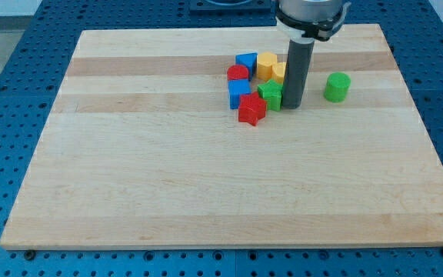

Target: Point your arm at green circle

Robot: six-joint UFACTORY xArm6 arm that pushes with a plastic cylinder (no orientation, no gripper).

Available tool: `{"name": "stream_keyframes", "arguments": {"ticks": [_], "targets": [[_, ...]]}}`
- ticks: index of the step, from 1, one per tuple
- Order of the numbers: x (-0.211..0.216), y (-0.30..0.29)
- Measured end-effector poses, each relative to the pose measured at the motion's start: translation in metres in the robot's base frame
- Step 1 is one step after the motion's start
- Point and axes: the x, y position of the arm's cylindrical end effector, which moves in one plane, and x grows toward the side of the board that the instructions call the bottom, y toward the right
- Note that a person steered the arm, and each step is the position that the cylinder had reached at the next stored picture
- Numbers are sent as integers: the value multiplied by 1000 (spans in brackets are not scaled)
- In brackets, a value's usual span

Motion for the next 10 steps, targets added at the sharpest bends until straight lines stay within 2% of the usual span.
{"name": "stream_keyframes", "arguments": {"ticks": [2,4,7,9,10], "targets": [[16,11],[32,68],[-26,138],[-56,124],[-50,124]]}}
